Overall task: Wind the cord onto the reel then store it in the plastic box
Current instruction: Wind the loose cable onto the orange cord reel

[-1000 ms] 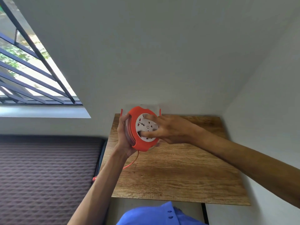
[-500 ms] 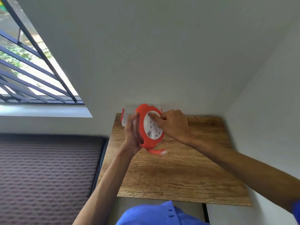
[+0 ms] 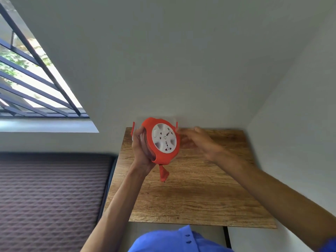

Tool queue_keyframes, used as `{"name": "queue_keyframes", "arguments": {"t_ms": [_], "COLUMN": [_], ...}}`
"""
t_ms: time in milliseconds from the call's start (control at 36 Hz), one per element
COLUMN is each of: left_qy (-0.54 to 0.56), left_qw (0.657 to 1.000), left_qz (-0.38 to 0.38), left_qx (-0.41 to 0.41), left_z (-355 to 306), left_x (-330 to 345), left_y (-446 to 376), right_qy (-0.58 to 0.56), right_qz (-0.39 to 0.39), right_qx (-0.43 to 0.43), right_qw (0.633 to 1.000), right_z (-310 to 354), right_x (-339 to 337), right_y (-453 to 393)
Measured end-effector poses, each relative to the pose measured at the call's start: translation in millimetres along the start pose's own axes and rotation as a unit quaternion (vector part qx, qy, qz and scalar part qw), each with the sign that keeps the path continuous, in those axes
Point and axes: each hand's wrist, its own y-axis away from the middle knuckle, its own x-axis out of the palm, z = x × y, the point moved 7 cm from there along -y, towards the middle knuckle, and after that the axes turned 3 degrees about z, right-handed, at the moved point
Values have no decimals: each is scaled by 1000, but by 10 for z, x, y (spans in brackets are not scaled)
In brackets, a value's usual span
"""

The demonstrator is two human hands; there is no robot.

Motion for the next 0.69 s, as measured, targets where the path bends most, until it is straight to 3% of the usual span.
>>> {"name": "queue_keyframes", "arguments": {"t_ms": [83, 194, 306, 417, 500, 694], "left_qy": [-11, -59, -194, -339, -331, -351], "left_qw": [1000, 998, 981, 937, 928, 907], "left_qz": [-18, 1, -12, -60, -160, -198], "left_qx": [8, 5, -2, -52, -57, -121], "left_z": [-46, -24, 100, 424, 525, 769], "left_x": [-42, -33, -150, -545, -1007, -1670], "left_y": [-9, -45, -175, -319, -310, -170], "right_qy": [-84, -198, -265, -212, -197, -212], "right_qz": [140, 156, 87, 8, -59, -175], "right_qx": [90, 49, 21, 21, 30, 98], "right_qw": [982, 967, 960, 977, 978, 956], "right_z": [-325, -534, -699, -861, -1081, -1727], "right_x": [115, 254, 239, -9, -306, -812], "right_y": [45, 7, -149, -237, -224, -212]}}
